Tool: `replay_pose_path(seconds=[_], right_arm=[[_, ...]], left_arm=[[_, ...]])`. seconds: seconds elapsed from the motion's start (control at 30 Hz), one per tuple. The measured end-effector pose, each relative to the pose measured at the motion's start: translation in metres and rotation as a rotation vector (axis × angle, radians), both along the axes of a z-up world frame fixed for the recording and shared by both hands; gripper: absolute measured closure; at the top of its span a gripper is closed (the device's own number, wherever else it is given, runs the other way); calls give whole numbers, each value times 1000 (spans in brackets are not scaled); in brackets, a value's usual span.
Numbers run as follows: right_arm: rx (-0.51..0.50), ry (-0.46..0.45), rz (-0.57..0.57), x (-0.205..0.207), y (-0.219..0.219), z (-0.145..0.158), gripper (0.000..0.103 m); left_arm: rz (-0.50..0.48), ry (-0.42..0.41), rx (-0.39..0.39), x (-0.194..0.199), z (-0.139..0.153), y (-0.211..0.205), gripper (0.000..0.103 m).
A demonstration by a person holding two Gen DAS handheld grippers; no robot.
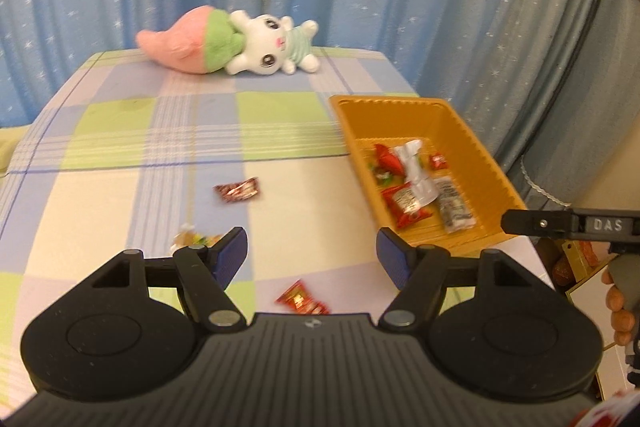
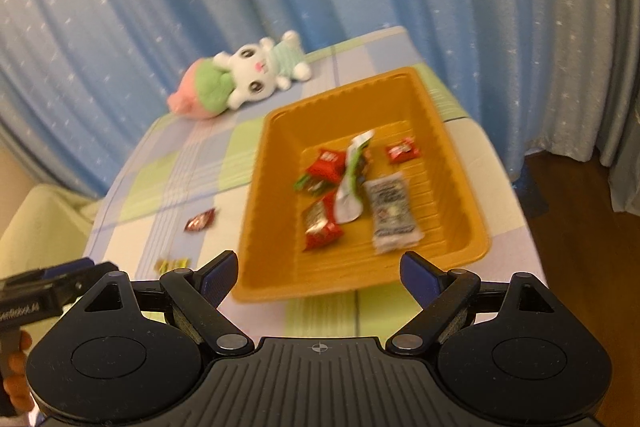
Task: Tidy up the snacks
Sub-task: 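Withdraw both tools from the tray toward the remaining candies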
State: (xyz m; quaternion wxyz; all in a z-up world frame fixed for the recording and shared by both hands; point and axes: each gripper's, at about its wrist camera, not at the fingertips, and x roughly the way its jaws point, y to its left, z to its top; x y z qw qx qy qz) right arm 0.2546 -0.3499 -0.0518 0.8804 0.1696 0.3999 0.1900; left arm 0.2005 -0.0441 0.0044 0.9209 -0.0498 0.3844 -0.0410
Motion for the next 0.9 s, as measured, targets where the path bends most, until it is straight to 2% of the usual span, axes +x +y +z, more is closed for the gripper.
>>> replay_pose_path(seconds=[0.47,0.9], right_arm=[[-30,-16,234,-38,88,-12,15],[-92,-28,296,-43,159,-35,16]], left_arm=[[86,66,18,-38,-18,60,34],[61,107,39,-44,-36,110,34]])
